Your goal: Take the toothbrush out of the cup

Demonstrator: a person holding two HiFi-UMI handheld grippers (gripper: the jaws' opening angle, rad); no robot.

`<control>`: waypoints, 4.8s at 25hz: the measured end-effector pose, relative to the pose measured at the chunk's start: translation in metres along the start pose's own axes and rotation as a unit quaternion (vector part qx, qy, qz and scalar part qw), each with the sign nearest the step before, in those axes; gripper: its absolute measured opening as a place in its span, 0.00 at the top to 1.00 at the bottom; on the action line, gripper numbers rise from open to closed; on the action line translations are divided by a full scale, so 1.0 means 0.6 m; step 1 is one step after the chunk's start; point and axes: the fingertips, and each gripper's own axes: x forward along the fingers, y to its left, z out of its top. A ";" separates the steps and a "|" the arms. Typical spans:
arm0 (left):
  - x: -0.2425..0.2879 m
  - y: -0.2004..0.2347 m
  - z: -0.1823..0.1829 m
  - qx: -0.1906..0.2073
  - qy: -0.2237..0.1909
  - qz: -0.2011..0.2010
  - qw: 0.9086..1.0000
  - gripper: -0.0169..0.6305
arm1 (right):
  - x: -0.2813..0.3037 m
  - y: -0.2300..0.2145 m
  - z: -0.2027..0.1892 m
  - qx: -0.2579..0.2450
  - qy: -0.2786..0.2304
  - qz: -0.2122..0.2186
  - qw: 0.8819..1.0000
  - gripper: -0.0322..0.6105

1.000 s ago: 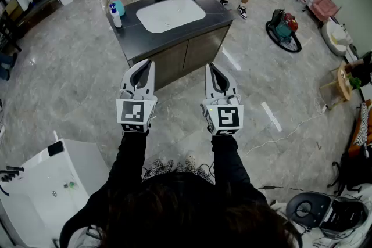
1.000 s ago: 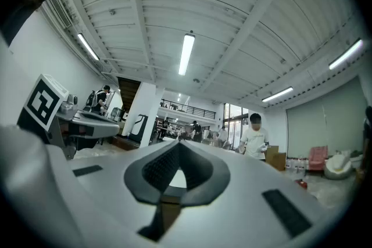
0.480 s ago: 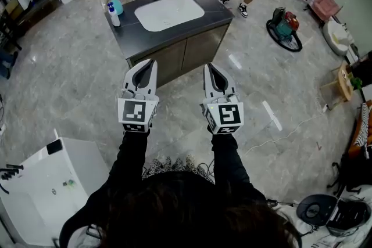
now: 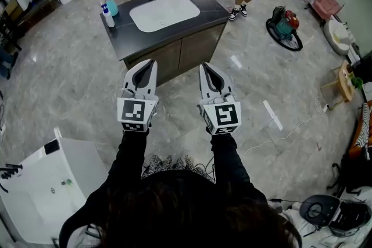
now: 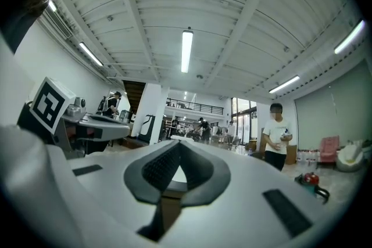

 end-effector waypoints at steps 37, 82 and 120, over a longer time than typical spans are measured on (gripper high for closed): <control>0.215 -0.102 -0.014 -0.012 -0.002 -0.013 1.000 0.96 | 0.038 -0.213 -0.067 0.013 -0.012 0.014 1.000 0.94; 0.618 0.101 -0.080 -0.035 -0.008 -0.027 0.999 0.96 | 0.425 -0.435 -0.122 0.015 -0.006 -0.028 0.999 0.94; 1.047 0.061 -0.107 -0.018 0.003 0.007 1.000 0.96 | 0.678 -0.769 -0.216 0.019 -0.017 0.058 0.998 0.94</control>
